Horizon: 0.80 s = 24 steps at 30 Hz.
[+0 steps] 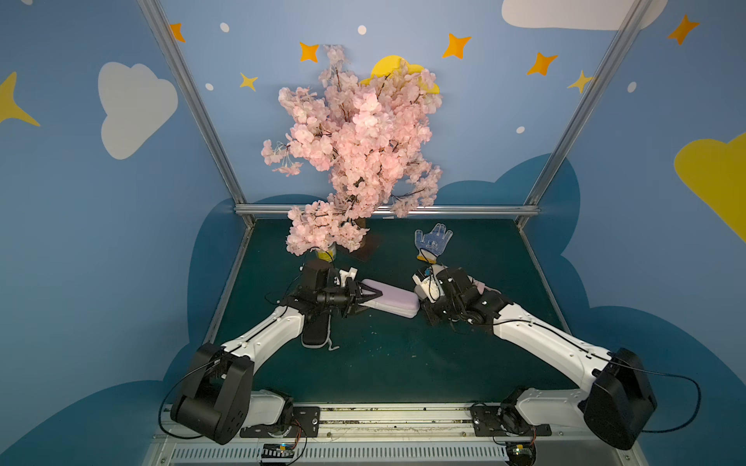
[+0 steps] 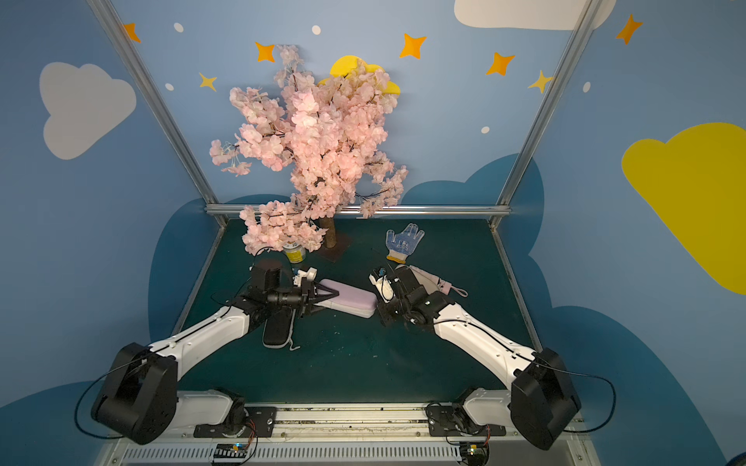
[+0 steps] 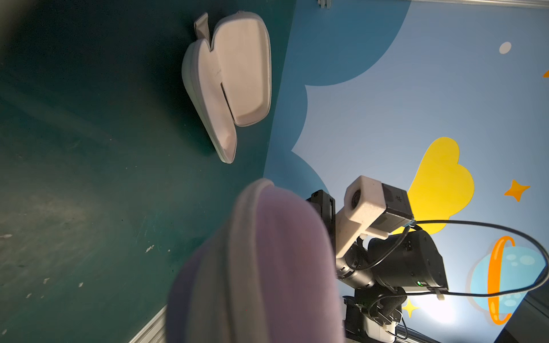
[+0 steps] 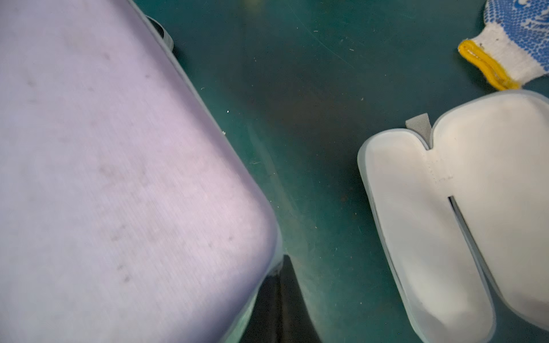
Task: Put umbrellas into zippered umbrella sleeves
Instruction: Zip the zipper on the umbrella sleeve.
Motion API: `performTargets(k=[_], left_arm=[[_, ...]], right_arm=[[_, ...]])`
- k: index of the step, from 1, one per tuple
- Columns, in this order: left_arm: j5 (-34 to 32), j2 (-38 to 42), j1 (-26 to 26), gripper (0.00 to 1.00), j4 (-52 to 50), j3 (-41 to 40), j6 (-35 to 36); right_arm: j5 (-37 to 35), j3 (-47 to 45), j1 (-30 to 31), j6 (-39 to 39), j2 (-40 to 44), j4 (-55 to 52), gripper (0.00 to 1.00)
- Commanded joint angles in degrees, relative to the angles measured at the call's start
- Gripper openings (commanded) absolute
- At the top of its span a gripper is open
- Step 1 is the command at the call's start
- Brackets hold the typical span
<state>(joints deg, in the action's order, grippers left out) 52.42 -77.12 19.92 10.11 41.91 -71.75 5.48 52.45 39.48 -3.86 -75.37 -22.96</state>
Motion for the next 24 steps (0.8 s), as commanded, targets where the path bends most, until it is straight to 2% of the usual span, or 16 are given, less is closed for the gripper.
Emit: performTargets(k=[1, 5, 6, 7, 9, 10, 14, 17, 19, 21, 24], left_arm=[[18.3, 3.6, 0.1, 0.03, 2.0, 5.1, 7.6], [20.0, 3.7, 0.3, 0.03, 0.2, 5.3, 10.4], [20.1, 3.4, 0.2, 0.03, -0.5, 5.4, 10.9], [19.9, 3.1, -0.2, 0.03, -1.6, 5.6, 12.1], [19.7, 2.3, -1.6, 0.03, -2.3, 5.5, 13.1], [19.7, 2.2, -2.6, 0.03, -1.6, 5.1, 13.1], [19.6, 1.2, -4.5, 0.03, -2.3, 5.3, 16.4], [20.0, 0.3, -4.1, 0.03, -8.1, 7.3, 23.4], [19.8, 0.0, -3.5, 0.03, -15.5, 9.4, 30.1], [19.5, -0.6, -2.3, 0.03, -21.7, 11.3, 35.8], [19.6, -1.4, 0.5, 0.03, -24.3, 12.8, 39.5]], right_arm=[[-3.7, 1.1, -4.0, 4.3, -4.3, -7.8, 0.0], [0.3, 2.2, -3.6, 5.0, -2.5, -5.5, 0.0], [1.5, 2.1, -3.6, 4.4, -1.6, -5.0, 0.05], [3.5, 2.3, -3.7, 3.4, -0.9, -5.7, 0.19], [9.0, 2.9, -4.1, 1.3, 0.3, -8.6, 0.36], [11.2, 3.4, -4.6, -0.5, 0.6, -10.9, 0.42], [20.9, 5.1, -8.8, -5.6, 0.9, -20.1, 0.49], [27.6, 5.6, -13.1, -8.3, 3.1, -22.8, 0.52], [33.1, 5.9, -16.1, -9.8, 5.5, -22.1, 0.55], [37.2, 5.3, -18.8, -16.7, 8.0, -18.2, 0.63], [44.2, 0.6, -19.6, -22.7, 10.6, -4.4, 0.78]])
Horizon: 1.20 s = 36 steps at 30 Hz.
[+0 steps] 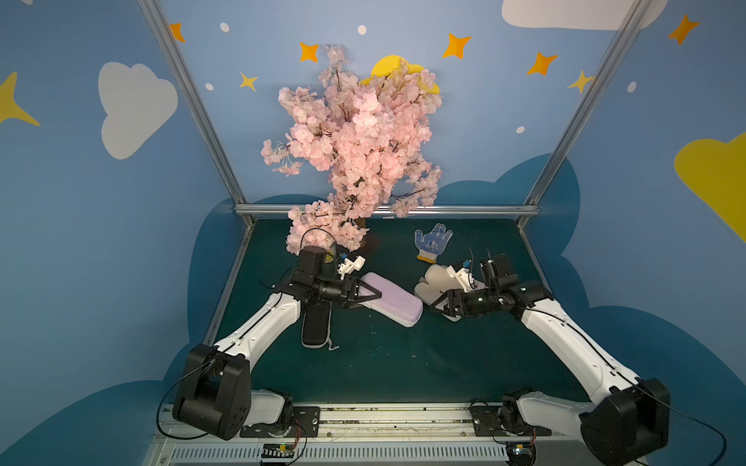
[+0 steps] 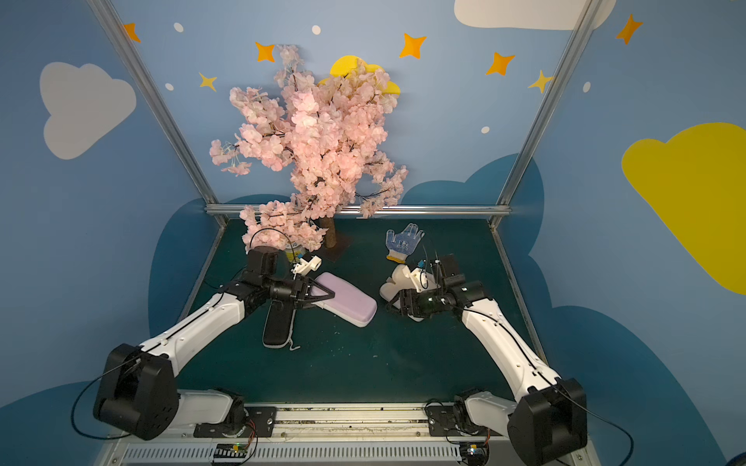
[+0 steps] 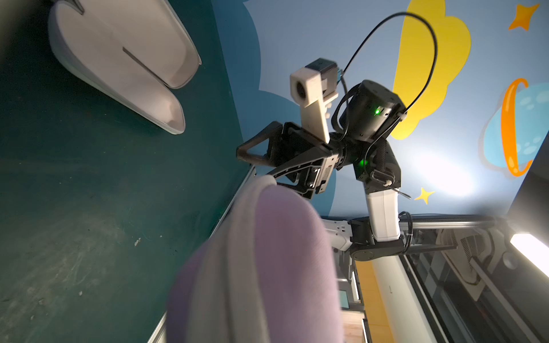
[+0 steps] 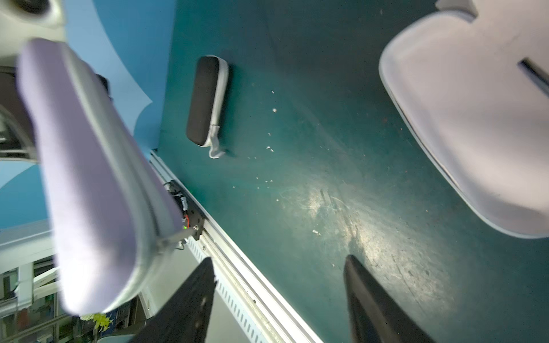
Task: Put umbrellas into zippered umbrella sleeves
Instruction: Zip the zipper on the umbrella sleeve, then adjust the umbrella sleeve.
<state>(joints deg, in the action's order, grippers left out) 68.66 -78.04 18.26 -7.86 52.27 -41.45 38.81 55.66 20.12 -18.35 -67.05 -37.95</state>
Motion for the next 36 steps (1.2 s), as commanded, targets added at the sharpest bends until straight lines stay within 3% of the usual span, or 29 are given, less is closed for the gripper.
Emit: performTargets(k=[1, 6, 9, 16, 19, 23, 26, 36], left_arm=[[3.4, -0.8, 3.0, 0.03, -7.2, 2.8, 10.3], [4.2, -2.3, 6.5, 0.03, -8.7, 4.3, 13.2], [5.2, -2.6, 8.0, 0.03, -9.2, 5.3, 14.2], [5.8, -6.4, 8.3, 0.03, -12.7, 8.4, 17.7], [5.5, -7.7, 8.2, 0.03, -14.5, 9.9, 19.4], [4.9, -8.0, 6.7, 0.03, -17.3, 10.3, 22.1], [4.9, -8.7, 5.5, 0.03, -17.8, 10.1, 23.0], [5.4, -9.9, 6.9, 0.03, -18.5, 12.9, 24.3]], right_arm=[[13.1, -3.6, -0.3, -10.0, 2.2, 13.5, 0.82], [22.7, -1.9, 2.0, -8.0, -7.1, 12.7, 0.83], [24.2, -0.7, 5.2, -5.0, -10.8, 12.0, 0.83], [31.1, 0.5, 9.5, -3.2, -15.3, 14.1, 0.7], [31.7, 0.2, 7.5, -3.0, -15.8, 14.6, 0.72], [28.3, -4.0, -2.7, -10.6, -13.4, 20.2, 0.77], [29.1, -4.0, -5.6, -11.6, -11.1, 20.6, 0.82], [31.7, 1.9, 6.6, -2.9, -19.6, 14.6, 0.83]])
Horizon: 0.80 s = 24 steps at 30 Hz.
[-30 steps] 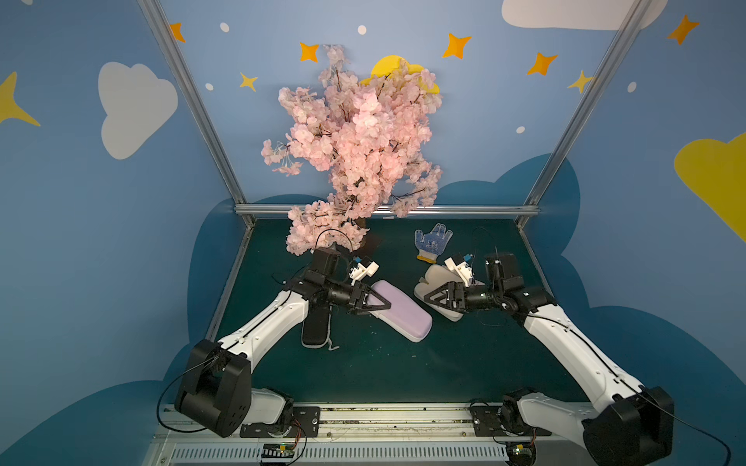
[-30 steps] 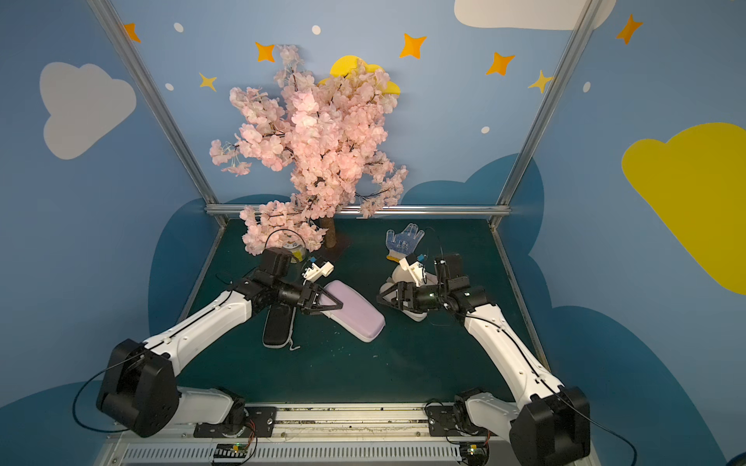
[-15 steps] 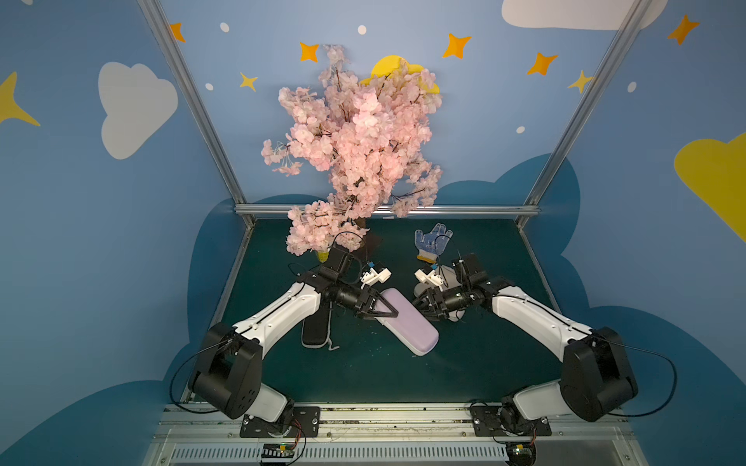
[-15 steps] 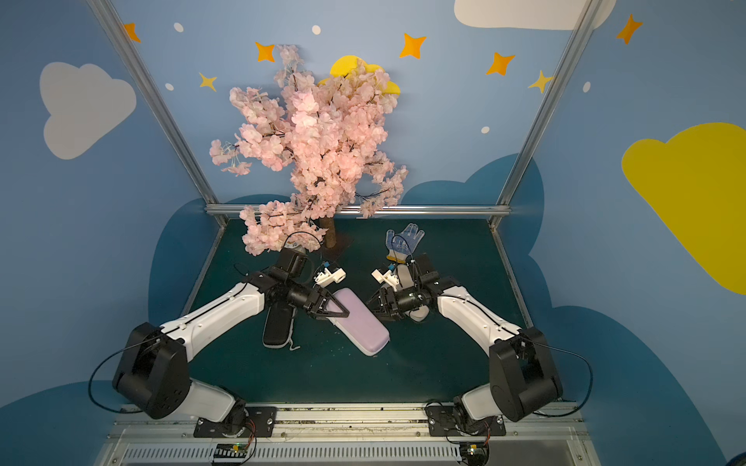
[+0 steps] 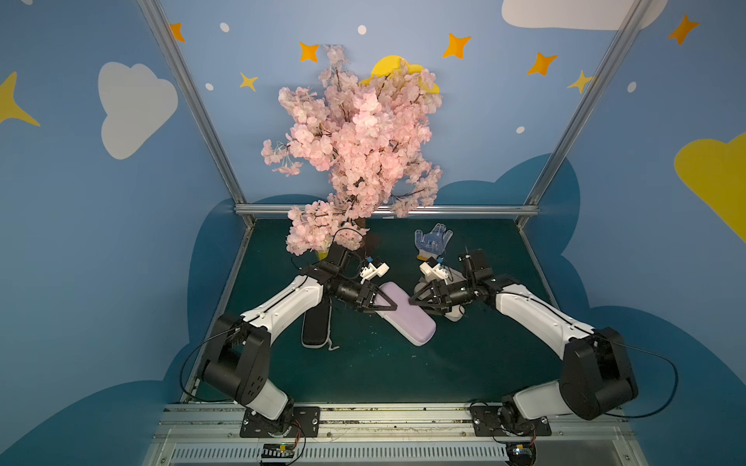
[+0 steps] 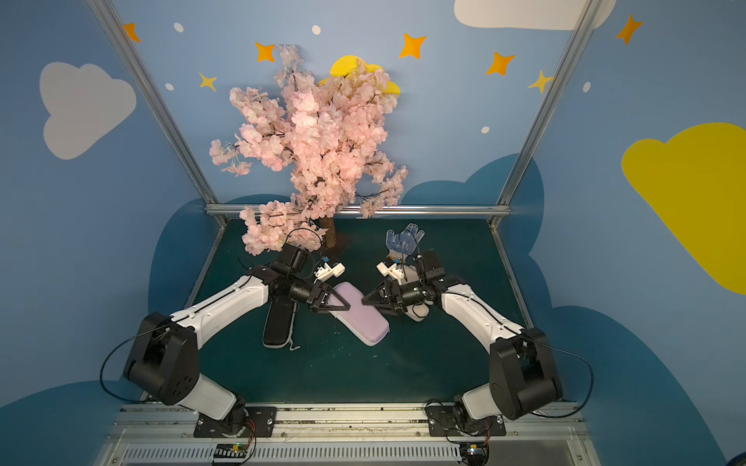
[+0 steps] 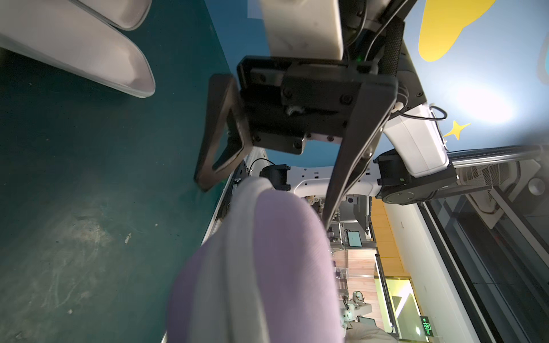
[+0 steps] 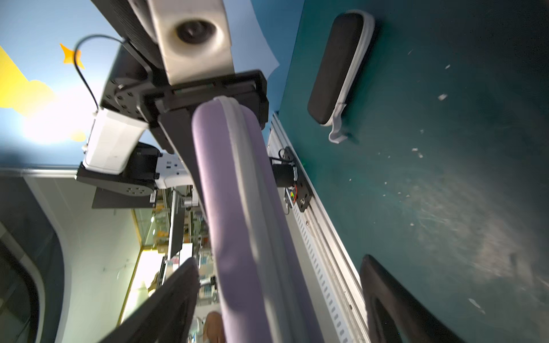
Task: Put umbrellas into zippered umbrella sleeves
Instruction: Adjust the umbrella sleeve.
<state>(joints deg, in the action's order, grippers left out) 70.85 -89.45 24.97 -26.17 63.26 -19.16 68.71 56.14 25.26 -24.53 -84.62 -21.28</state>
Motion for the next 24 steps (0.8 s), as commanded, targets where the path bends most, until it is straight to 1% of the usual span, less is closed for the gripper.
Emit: performTargets(k=[1, 4, 6, 7, 9, 10, 12, 15, 17, 19, 21, 24], left_arm=[[3.2, 1.6, 0.2, 0.03, -0.3, 2.0, 2.2], [2.6, 0.8, 0.1, 0.03, -0.7, 2.3, 2.5], [1.6, 0.1, 0.1, 0.03, -1.2, 2.9, 2.5], [0.3, -0.2, -0.2, 0.08, -1.2, 3.2, 2.1], [-1.1, 0.3, -1.3, 0.21, 1.9, 2.8, -1.1], [-2.0, 1.0, -2.2, 0.29, 4.8, 2.0, -4.1], [-2.6, 2.8, -4.4, 0.39, 13.5, -0.8, -12.2], [-5.3, 5.7, -7.5, 0.53, 33.3, -9.3, -30.3], [-11.2, 8.1, -8.3, 0.64, 47.4, -16.7, -42.1], [-18.8, 9.9, -7.3, 0.71, 54.8, -22.0, -48.1], [-27.8, 12.1, -4.0, 0.79, 56.4, -25.6, -49.5], [-40.1, 14.1, 2.9, 0.86, 55.3, -27.1, -47.3]], right_arm=[[2.3, 1.9, 2.1, 3.2, -2.3, -1.4, 0.82], [4.4, 3.2, 4.5, 3.1, -2.5, 0.1, 0.74], [5.2, 3.4, 4.9, 2.3, -2.8, 1.2, 0.61], [5.7, 3.0, 4.8, 1.3, -3.1, 2.6, 0.53], [6.1, 2.0, 4.6, -0.8, -3.4, 5.5, 0.4], [6.1, 1.3, 4.5, -2.1, -3.2, 7.2, 0.35], [4.5, 0.0, 3.9, -4.5, -2.6, 10.3, 0.29], [2.0, -2.8, 1.8, -11.5, -1.4, 18.6, 0.2], [-1.1, -4.1, 1.0, -16.3, -0.7, 23.7, 0.18], [-5.8, -4.1, 1.1, -19.2, -0.5, 25.9, 0.18], [-11.0, -4.0, 1.4, -23.1, -0.4, 29.0, 0.19], [-20.7, -4.8, 3.4, -30.3, -0.4, 36.0, 0.18]])
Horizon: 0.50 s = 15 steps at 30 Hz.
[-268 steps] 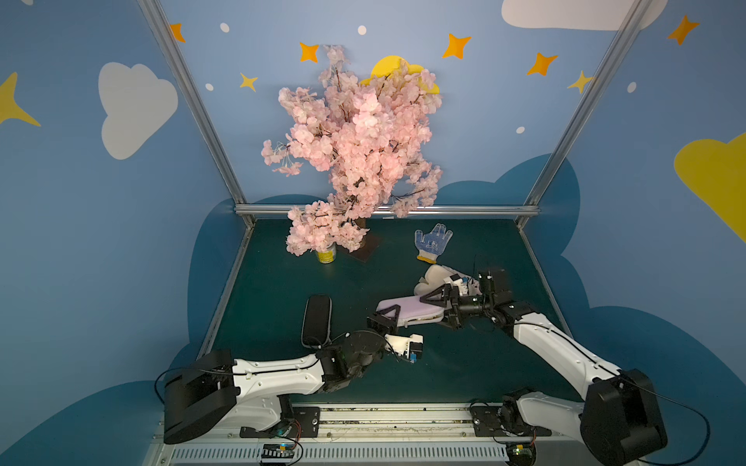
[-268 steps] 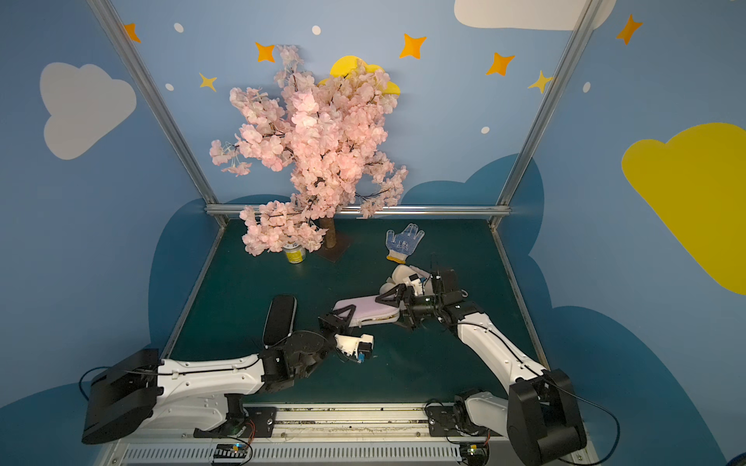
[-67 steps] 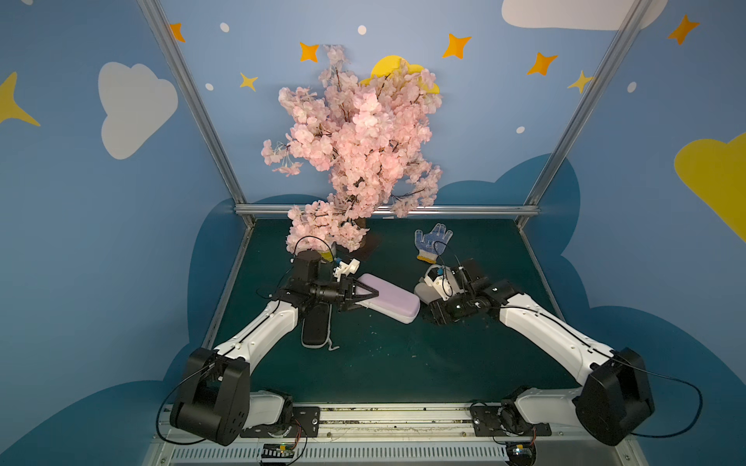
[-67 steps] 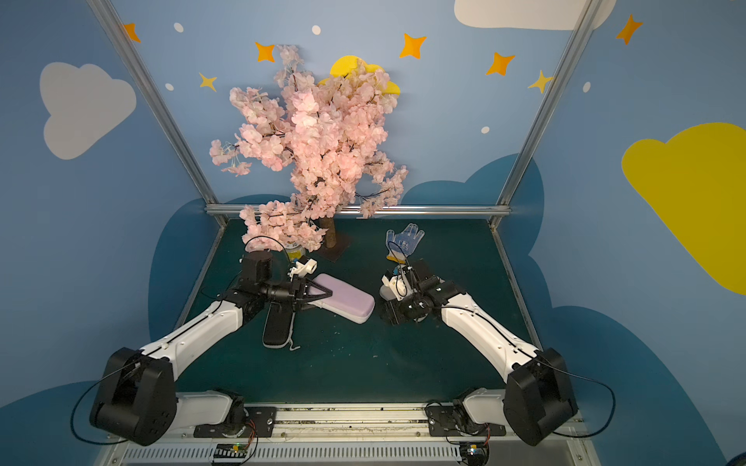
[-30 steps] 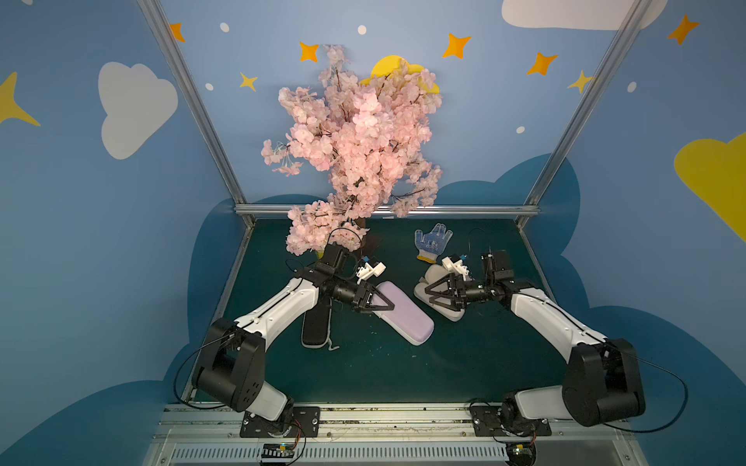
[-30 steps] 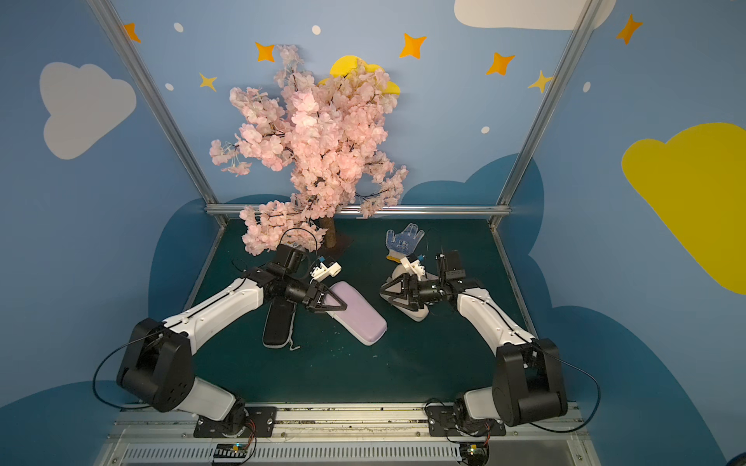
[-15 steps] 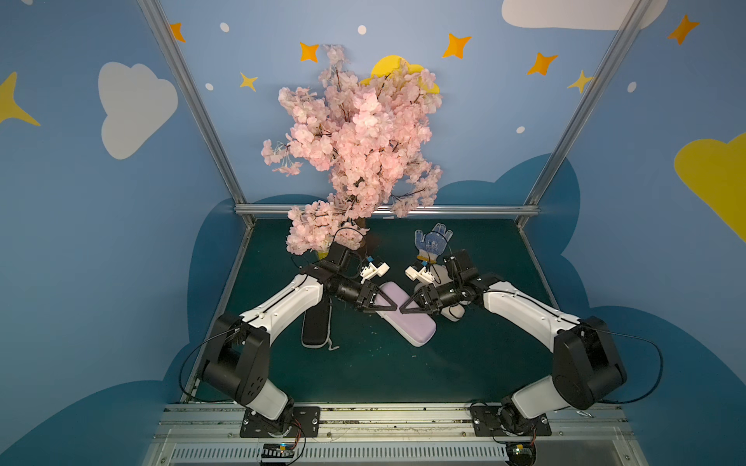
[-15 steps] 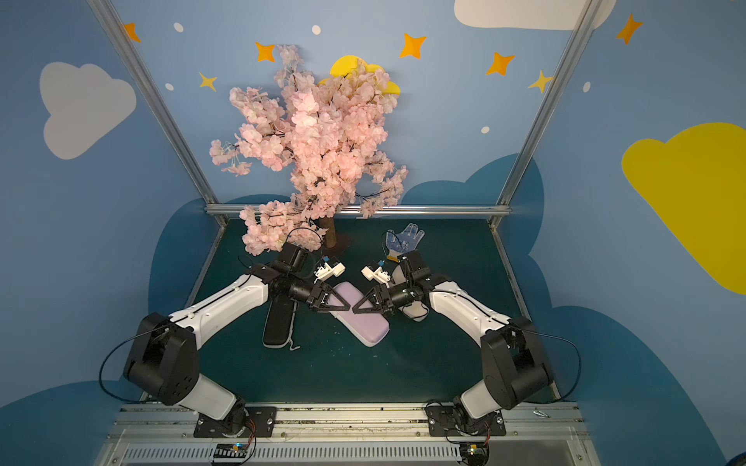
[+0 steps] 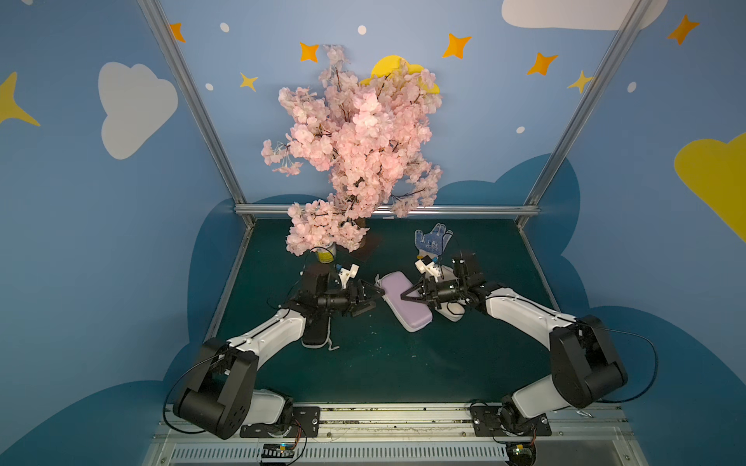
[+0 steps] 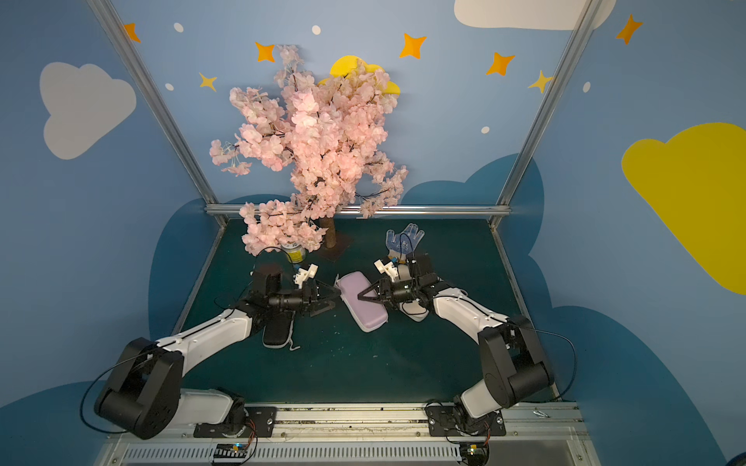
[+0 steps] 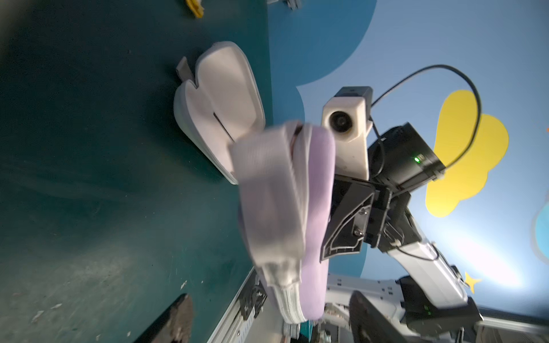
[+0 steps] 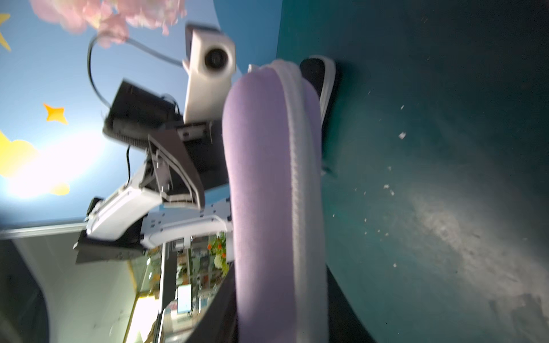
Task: Put umbrellas into zippered umbrella sleeves
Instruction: Adjust the umbrella sleeve.
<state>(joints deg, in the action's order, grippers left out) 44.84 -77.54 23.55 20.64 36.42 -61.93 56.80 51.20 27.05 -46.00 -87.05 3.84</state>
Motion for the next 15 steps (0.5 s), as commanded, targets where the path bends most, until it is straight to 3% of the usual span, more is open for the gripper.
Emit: performTargets(k=[1, 7, 12, 15], left_arm=[[-17.1, 2.1, 6.3, 0.87, 8.7, -0.4, -4.3], [-22.6, -0.8, 9.0, 0.83, 14.6, -2.9, -9.7], [-24.0, -2.7, 10.7, 0.71, 19.2, -2.8, -11.8], [-24.5, -4.0, 11.7, 0.57, 22.0, -2.6, -13.3]], right_arm=[[-11.3, 0.2, 2.7, -10.5, 1.7, 12.5, 0.18], [-20.8, -2.4, 5.8, -20.5, 1.0, 22.5, 0.18], [-22.6, -2.8, 7.2, -25.1, 0.0, 26.4, 0.21], [-23.9, -2.7, 8.3, -26.3, -0.4, 26.9, 0.23]])
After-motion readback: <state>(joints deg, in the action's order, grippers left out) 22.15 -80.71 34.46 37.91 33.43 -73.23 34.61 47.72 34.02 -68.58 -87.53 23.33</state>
